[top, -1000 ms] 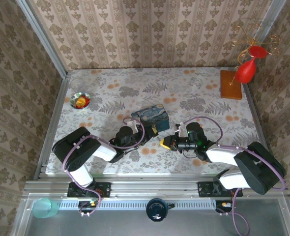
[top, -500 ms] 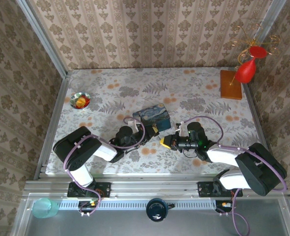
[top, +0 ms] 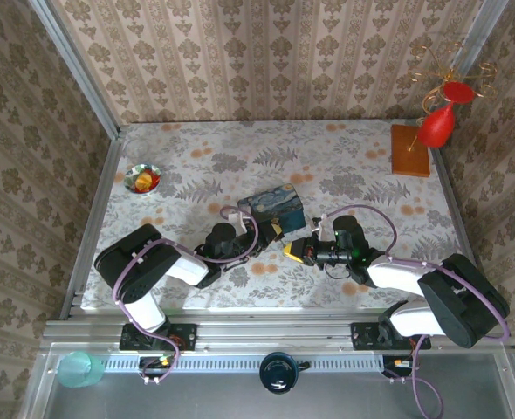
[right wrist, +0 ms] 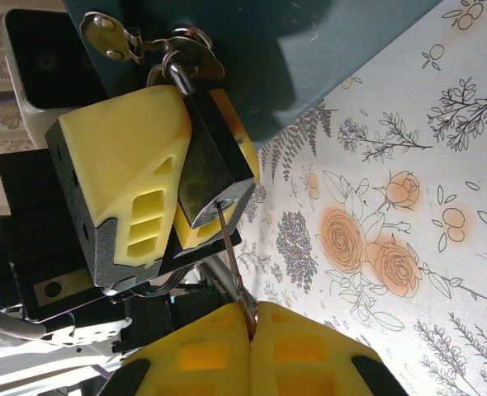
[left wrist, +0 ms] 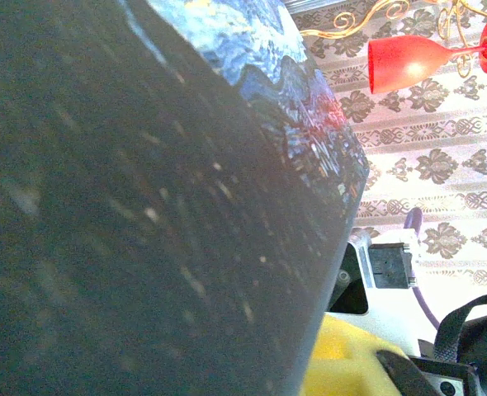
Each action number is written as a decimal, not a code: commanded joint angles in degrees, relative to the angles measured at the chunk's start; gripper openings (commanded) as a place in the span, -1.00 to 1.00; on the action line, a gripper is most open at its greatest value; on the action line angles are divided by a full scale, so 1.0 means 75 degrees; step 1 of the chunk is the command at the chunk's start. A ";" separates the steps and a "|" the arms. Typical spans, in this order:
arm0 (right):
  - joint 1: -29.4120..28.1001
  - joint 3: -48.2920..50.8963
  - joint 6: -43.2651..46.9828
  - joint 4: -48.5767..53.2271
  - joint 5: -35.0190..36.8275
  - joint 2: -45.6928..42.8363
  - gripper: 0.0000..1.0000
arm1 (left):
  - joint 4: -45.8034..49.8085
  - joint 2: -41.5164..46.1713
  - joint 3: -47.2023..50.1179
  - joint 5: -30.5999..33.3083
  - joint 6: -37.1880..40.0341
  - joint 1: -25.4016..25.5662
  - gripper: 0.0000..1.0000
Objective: Unlock a padlock with a key
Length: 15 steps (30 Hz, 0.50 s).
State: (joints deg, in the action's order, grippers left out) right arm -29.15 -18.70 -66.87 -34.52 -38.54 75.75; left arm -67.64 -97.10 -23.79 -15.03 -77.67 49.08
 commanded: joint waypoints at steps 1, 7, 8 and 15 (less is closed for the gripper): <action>0.0117 -0.0237 -0.0025 -0.0125 -0.0202 -0.0082 -1.00 | -0.0761 0.0074 -0.0214 -0.0154 -0.0137 0.0053 -0.88; 0.0300 -0.0208 -0.0142 -0.0260 -0.0206 -0.0023 -1.00 | -0.0763 0.0100 -0.0215 -0.0141 -0.0172 0.0065 -0.89; 0.0305 -0.0231 -0.0148 -0.0271 -0.0215 0.0002 -1.00 | -0.0756 0.0100 -0.0225 -0.0141 -0.0176 0.0062 -0.89; 0.0311 -0.0281 -0.0248 -0.0506 -0.0247 0.0178 -1.00 | -0.0764 0.0114 -0.0363 -0.0188 -0.0203 0.0126 -0.89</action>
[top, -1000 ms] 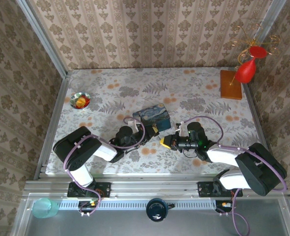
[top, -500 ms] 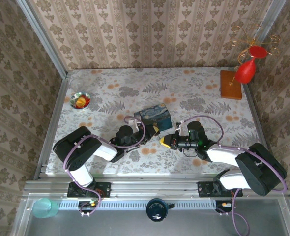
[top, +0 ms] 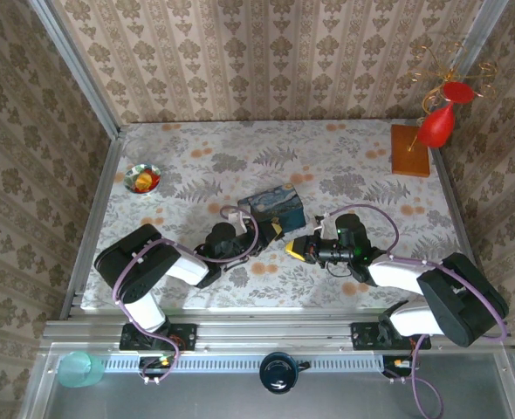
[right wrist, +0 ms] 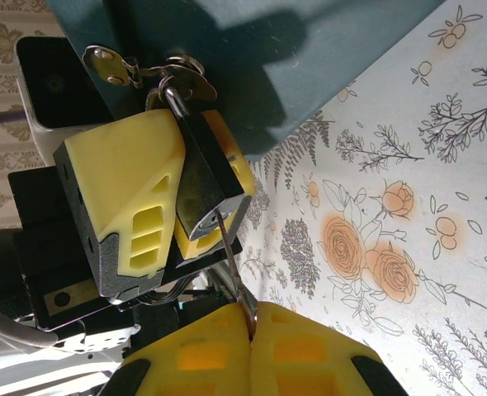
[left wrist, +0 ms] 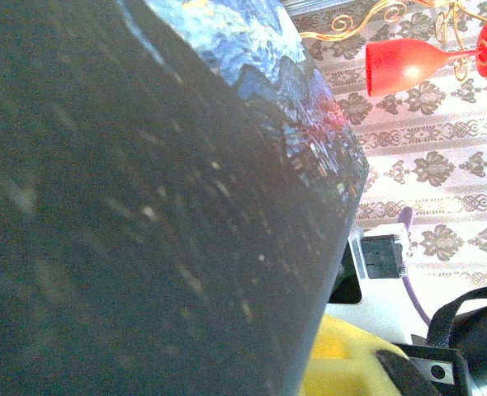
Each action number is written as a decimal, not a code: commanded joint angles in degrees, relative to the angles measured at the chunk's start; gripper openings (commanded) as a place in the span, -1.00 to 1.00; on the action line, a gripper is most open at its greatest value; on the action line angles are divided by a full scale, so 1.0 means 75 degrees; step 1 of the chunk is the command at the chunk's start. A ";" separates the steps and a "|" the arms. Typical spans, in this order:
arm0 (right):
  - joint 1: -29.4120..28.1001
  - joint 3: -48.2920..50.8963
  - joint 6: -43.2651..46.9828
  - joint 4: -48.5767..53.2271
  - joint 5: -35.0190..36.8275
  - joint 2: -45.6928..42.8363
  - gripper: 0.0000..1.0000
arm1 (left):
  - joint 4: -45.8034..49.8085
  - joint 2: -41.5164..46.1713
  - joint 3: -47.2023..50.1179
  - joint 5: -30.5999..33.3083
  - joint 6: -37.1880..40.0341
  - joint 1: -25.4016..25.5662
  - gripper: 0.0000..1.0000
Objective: Unlock a padlock with a key
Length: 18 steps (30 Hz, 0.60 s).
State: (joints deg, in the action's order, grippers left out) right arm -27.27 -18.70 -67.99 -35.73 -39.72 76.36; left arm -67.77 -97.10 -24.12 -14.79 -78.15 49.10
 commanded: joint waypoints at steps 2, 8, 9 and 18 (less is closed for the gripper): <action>0.0060 -0.0274 -0.0082 -0.0359 -0.0066 0.0143 -1.00 | -0.0748 0.0126 -0.0355 -0.0220 -0.0150 0.0154 -0.89; 0.0152 -0.0250 -0.0015 -0.0502 0.0036 0.0401 -1.00 | -0.0697 0.0300 -0.0311 -0.0015 -0.0306 0.0252 -0.91; 0.0182 -0.0229 -0.0074 -0.0649 0.0002 0.0615 -1.00 | -0.0691 0.0313 -0.0311 -0.0001 -0.0321 0.0263 -0.91; 0.0359 -0.0192 -0.1152 -0.2574 -0.0397 0.1783 -1.00 | -0.0726 0.0255 -0.0351 0.0096 -0.0331 0.0425 -0.92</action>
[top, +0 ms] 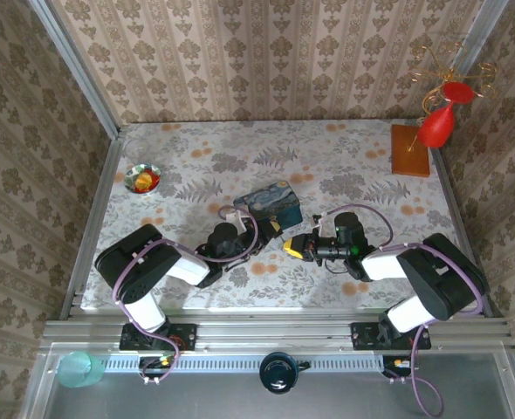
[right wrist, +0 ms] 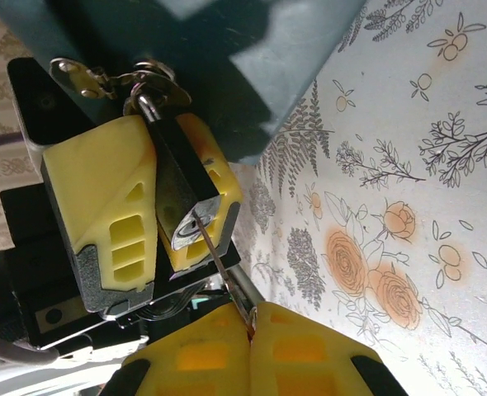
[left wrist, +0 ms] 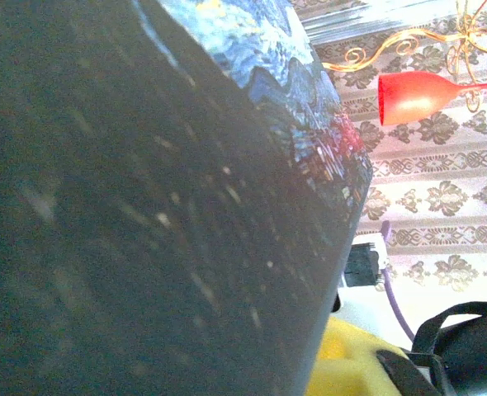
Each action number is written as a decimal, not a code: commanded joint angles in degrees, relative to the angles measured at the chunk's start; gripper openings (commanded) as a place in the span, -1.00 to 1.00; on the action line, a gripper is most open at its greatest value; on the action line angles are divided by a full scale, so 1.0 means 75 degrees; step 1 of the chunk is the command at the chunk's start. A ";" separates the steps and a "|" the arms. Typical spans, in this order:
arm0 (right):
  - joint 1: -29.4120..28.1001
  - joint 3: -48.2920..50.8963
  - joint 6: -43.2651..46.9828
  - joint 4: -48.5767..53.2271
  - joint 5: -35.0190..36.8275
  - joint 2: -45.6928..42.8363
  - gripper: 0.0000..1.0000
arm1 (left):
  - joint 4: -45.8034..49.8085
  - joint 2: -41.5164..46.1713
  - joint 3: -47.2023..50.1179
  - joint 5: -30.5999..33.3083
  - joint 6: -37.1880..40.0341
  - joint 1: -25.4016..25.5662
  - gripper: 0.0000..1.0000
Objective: Unlock a padlock with a key
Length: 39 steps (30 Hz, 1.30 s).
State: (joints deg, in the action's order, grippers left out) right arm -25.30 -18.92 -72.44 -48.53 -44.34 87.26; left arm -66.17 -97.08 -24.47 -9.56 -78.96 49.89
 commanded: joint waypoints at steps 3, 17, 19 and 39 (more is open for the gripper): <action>0.0127 -0.0161 -0.0719 -0.1126 0.0207 0.0477 -1.00 | -0.0939 0.0224 -0.0320 -0.0624 -0.0204 0.0332 -0.92; 0.0300 -0.0144 -0.1474 -0.2341 0.0041 0.0982 -1.00 | -0.0960 0.0097 -0.0388 -0.0753 -0.0183 0.0332 -0.92; 0.0348 -0.0127 -0.1529 -0.2426 0.0040 0.0986 -1.00 | -0.0951 0.0088 -0.0370 -0.0752 -0.0175 0.0314 -0.92; 0.0525 -0.0387 -0.0578 -0.0708 0.0555 0.0133 -1.00 | -0.0659 -0.0190 -0.0558 -0.0694 -0.0098 0.0531 -0.94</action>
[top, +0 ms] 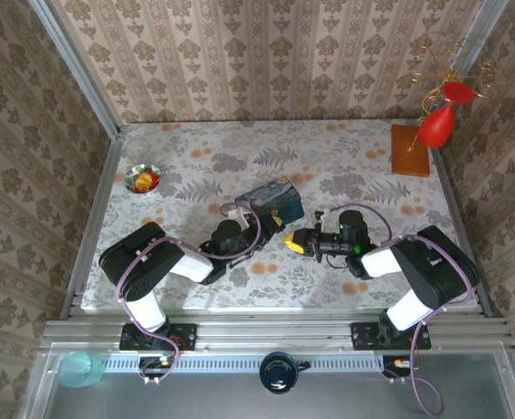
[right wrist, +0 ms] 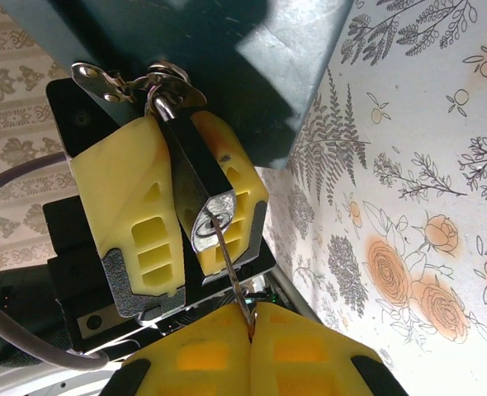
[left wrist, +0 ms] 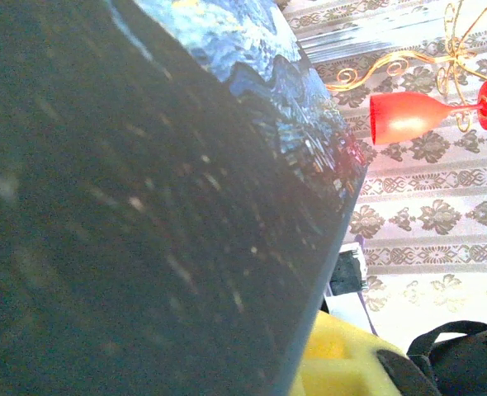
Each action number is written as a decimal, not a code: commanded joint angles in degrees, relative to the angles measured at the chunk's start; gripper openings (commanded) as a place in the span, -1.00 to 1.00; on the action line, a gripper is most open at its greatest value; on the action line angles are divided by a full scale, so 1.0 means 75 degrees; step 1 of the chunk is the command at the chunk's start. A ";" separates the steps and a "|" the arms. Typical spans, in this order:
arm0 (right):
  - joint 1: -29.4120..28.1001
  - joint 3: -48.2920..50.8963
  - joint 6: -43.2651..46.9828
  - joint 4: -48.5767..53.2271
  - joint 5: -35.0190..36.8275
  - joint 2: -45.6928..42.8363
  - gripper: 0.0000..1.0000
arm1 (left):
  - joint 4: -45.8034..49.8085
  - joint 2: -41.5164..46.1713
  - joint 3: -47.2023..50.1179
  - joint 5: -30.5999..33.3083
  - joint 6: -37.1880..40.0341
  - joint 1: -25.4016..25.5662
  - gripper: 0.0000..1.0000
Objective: Unlock a padlock with a key
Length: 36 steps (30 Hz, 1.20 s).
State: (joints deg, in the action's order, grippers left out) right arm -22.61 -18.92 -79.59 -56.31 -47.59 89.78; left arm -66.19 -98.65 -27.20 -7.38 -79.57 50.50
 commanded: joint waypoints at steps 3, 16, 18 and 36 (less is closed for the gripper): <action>0.0167 -0.0407 0.0529 0.0624 0.1049 -0.0319 -1.00 | -0.0572 0.0037 -0.0248 -0.1003 0.0020 0.0486 -0.94; 0.0295 -0.0491 0.0546 0.0739 0.0986 -0.0421 -1.00 | -0.0275 0.0216 -0.0289 -0.0873 0.0207 0.0659 -0.95; 0.0296 -0.0475 0.0546 0.0789 0.1010 -0.0436 -0.99 | -0.0381 0.0204 -0.0235 -0.0780 0.0187 0.0643 -0.96; 0.0152 -0.0349 0.0688 0.1275 0.1231 -0.0710 -0.89 | -0.0912 0.0169 -0.0048 -0.0024 0.0204 0.0720 -1.00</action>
State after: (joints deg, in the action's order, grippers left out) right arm -21.56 -19.25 -75.11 -46.22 -44.36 84.88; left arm -65.19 -97.78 -26.17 -2.07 -78.46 52.93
